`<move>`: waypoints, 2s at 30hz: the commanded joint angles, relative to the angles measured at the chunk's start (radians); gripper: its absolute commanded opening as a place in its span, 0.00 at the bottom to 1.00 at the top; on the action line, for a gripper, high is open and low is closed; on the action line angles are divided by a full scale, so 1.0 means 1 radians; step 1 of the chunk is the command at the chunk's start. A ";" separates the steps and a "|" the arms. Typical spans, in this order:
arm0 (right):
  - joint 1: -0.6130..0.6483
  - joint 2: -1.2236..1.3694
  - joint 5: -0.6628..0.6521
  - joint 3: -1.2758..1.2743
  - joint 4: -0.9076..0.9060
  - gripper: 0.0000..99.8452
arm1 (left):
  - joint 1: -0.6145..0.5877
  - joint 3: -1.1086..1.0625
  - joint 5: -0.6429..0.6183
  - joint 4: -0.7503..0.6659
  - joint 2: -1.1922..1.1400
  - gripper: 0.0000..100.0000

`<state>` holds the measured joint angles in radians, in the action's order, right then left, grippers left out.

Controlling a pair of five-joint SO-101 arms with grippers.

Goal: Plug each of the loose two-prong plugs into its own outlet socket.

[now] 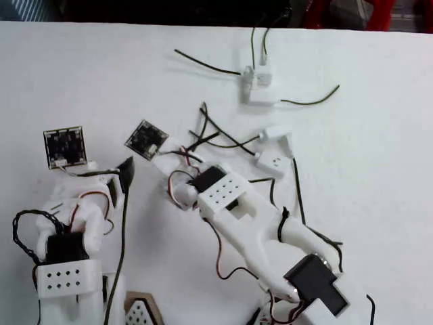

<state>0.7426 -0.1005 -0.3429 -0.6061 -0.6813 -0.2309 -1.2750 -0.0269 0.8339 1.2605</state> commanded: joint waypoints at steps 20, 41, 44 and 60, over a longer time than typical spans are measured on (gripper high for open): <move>-0.007 0.039 -0.058 0.190 -0.150 0.02 | -0.008 0.006 0.002 -0.015 0.025 0.29; -0.012 0.199 -0.055 0.417 -0.341 0.02 | -0.018 0.008 0.002 -0.015 0.025 0.29; -0.012 0.223 -0.055 0.437 -0.341 0.02 | -0.039 0.006 0.002 -0.021 0.027 0.29; -0.013 0.263 -0.057 0.522 -0.435 0.02 | -0.081 0.006 -0.005 -0.034 0.027 0.29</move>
<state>0.7442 0.2202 -0.3997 -0.0997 -1.0787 -0.2708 -1.2750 -0.0269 0.8278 1.2605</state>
